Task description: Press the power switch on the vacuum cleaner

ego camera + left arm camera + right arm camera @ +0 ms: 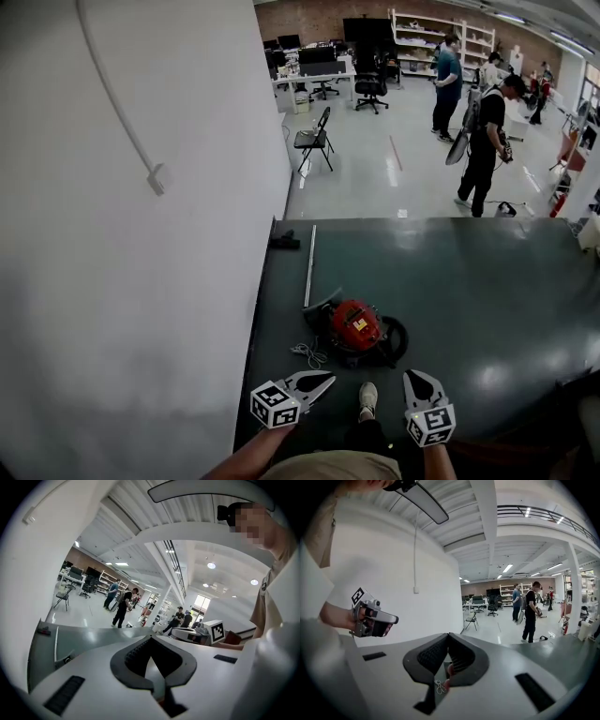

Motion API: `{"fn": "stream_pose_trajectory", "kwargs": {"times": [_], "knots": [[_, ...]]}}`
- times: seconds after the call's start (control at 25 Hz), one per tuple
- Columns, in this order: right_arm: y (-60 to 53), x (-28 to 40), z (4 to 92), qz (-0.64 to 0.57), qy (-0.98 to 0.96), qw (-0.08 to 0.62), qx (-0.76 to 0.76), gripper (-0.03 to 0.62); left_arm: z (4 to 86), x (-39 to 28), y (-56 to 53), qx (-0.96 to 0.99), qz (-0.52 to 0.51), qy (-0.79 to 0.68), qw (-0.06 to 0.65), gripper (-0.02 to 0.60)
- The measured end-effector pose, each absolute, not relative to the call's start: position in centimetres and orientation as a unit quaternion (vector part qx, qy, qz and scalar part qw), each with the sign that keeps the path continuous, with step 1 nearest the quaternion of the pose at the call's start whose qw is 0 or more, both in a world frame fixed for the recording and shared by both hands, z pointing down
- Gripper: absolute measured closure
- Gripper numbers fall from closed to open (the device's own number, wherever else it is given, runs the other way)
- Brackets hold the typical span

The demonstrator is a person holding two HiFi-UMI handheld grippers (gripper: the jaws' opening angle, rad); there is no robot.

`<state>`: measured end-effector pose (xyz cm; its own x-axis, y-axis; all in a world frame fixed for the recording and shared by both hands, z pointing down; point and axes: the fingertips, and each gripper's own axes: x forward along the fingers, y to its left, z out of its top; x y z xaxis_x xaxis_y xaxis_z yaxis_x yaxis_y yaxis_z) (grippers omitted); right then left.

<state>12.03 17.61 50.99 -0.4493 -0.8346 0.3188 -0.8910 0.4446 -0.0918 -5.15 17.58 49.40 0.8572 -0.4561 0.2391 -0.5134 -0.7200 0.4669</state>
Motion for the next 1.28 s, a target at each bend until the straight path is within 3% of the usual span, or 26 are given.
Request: {"fn": "stream_pose_trajectory", "kwargs": {"times": [0.56,1.0,1.28], "knots": [[-1.8,20.4,54.8,0.148,-0.867,0.116,0.461,0.583,52.6,5.0,-0.4,0.911,0.130,-0.300,0.252,0.575],[-8.1,17.8,61.1,0.191,-0.866,0.177,0.426,0.583,57.9,2.3,-8.0,0.898,0.131,-0.324,0.266,0.575],[-11.7,14.8,70.1,0.210,-0.856,0.236,0.410,0.583,65.1,0.2,-12.0,0.893,0.159,-0.317,0.277,0.575]]}}
